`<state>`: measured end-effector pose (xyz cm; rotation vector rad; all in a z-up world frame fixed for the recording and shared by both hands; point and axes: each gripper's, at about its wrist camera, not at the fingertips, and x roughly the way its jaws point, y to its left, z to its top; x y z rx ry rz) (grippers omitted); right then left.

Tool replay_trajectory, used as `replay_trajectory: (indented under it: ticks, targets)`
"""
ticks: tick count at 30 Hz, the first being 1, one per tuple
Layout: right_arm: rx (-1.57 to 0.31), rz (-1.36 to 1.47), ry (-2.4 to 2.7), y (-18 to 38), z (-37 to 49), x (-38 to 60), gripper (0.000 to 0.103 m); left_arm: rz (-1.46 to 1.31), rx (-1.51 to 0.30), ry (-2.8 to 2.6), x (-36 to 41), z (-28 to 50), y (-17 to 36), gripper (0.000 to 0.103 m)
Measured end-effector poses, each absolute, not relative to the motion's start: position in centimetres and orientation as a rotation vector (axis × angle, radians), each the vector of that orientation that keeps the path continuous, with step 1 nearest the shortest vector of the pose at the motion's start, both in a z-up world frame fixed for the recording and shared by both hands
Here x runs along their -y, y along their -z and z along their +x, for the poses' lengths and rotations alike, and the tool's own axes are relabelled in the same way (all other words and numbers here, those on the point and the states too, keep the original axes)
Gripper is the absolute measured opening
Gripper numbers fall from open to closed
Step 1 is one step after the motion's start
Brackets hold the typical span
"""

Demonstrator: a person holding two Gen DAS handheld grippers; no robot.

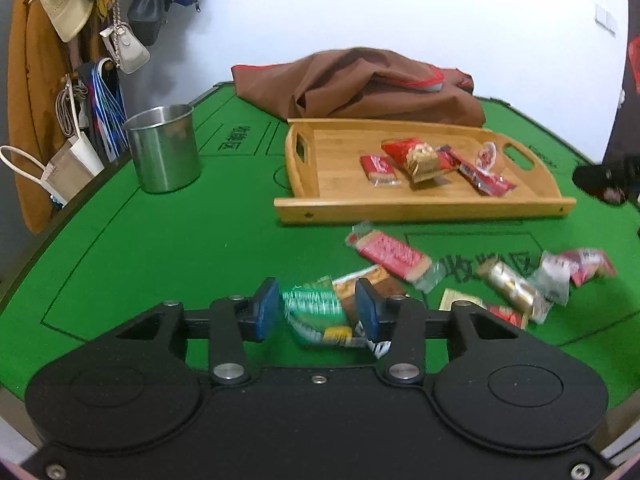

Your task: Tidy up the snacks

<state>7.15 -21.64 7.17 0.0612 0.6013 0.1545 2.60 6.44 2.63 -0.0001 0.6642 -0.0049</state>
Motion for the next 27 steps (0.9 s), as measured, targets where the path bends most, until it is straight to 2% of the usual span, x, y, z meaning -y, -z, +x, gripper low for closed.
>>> replay_trajectory:
  ticks: [5,9,14,27]
  targets:
    - [-0.61,0.065,-0.153,-6.8,7.4,21.7,0.068,-0.01,-0.693,-0.007,-6.8,2.0,-1.9,0.049]
    - [-0.622,0.06,-0.154,-6.6,7.7,21.6,0.068,-0.004,-0.725,0.012,-6.5,1.9,-1.0,0.049]
    - [-0.625,0.057,-0.153,-6.5,8.0,21.4,0.068,-0.027,-0.743,0.025,-6.4,2.4,-0.1,0.031]
    - [-0.64,0.07,-0.163,-6.3,9.1,21.6,0.069,-0.014,-0.717,0.015,-6.7,4.7,-0.4,0.024]
